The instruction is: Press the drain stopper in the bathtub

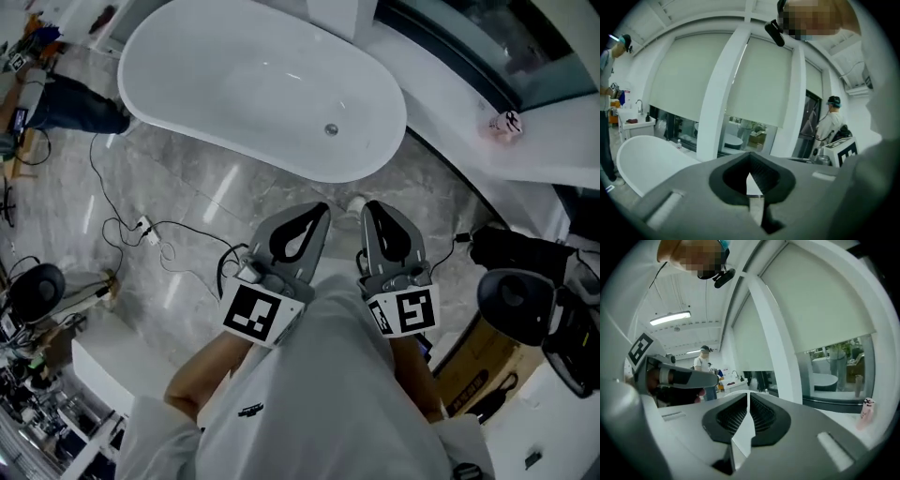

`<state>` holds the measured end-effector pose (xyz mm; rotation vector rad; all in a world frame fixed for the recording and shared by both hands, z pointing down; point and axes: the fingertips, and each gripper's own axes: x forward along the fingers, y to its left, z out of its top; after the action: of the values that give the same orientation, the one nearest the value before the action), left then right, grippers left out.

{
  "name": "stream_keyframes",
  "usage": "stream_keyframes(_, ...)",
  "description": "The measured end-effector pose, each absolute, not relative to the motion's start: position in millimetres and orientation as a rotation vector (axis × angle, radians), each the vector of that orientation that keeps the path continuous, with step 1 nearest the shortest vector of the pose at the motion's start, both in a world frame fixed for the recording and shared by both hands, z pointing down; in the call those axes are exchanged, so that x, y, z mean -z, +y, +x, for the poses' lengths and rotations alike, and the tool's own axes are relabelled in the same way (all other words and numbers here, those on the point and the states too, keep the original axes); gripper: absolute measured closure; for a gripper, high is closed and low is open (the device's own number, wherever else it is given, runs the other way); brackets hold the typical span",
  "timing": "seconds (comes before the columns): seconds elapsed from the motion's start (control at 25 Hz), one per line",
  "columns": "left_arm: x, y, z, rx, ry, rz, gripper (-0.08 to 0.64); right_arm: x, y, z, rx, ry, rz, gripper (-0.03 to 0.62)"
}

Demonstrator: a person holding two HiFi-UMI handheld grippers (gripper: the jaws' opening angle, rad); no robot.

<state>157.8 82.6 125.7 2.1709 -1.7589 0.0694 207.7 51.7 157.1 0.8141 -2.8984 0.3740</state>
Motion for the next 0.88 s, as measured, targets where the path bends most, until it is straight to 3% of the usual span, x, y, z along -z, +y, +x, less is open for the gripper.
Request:
stream_keyframes(0.24,-184.4,5.2,132.7,-0.168,-1.861,1.917,0.557,-194.4,-35.8,187.9,-0.266,-2.844,0.498,0.574)
stream_keyframes(0.44,-184.2,-7.8,98.2,-0.098,-1.950,1.807,0.557,-217.1,-56.5,147.7,-0.236,-2.778,0.308,0.575)
stream_keyframes(0.88,-224.8,-46.1,32.5,-0.039,-1.862,1.784,0.557,-241.8,-102.4,79.4,-0.219,-2.651,0.321,0.586)
